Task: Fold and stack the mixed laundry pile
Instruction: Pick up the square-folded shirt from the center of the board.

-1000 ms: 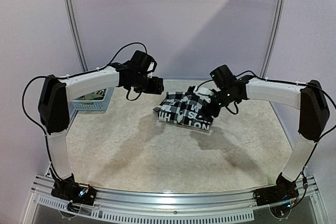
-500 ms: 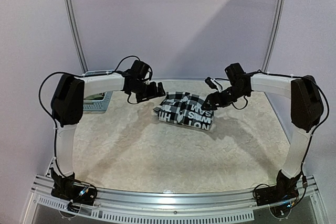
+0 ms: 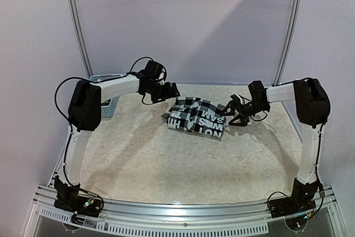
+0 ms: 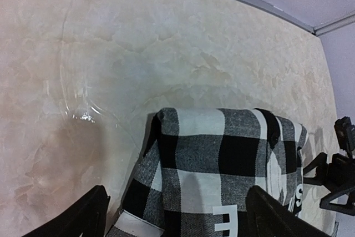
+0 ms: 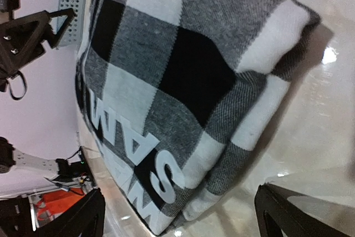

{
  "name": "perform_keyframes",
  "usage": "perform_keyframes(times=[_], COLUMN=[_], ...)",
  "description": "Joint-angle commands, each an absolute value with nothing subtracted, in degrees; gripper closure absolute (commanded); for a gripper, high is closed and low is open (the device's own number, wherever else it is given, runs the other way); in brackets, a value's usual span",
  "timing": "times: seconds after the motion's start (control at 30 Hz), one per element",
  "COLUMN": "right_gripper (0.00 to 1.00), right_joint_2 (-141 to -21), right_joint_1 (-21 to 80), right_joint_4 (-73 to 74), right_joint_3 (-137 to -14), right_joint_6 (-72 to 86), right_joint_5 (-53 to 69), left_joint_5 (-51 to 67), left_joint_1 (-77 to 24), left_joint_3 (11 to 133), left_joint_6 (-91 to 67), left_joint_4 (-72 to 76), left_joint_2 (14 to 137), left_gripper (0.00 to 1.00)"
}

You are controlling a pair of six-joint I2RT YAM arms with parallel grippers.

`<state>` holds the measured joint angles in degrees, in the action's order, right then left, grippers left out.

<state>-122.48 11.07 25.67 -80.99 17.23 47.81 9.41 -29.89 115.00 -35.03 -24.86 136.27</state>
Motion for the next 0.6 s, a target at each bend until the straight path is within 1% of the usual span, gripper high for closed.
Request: perform_keyframes(times=[0.0, 0.13, 0.27, 0.37, 0.57], right_gripper=[0.05, 0.06, 0.06, 0.07, 0.07], right_joint_2=[-127.45, -128.46, -128.49, -128.51, -128.84], right_joint_1=[11.14, 11.15, 11.44, 11.81, 12.12], right_joint_4=[24.65, 23.85, 23.20, 23.25, 23.75], right_joint_3=[-82.05, -80.63, -79.81, -79.65, -80.67], right_joint_6=[23.40, 25.69, 28.04, 28.45, 27.63], right_joint_5=[52.68, 51.26, 49.96, 49.08, 48.26], left_joint_5=[8.79, 8.89, 14.21, 18.69, 22.22], left_joint_1=[-30.23, -30.17, -30.08, -30.06, -29.88], left_joint_3=[115.59, 115.67, 114.60, 111.76, 111.24], left_joint_6=[-34.86, -35.10, -37.76, -40.85, -42.63], left_joint_4=[-27.53, -28.72, -27.51, -23.75, -21.60], left_joint_2=[138.90, 139.66, 140.69, 140.64, 141.65], left_gripper=[0.14, 0.13, 0.12, 0.11, 0.10])
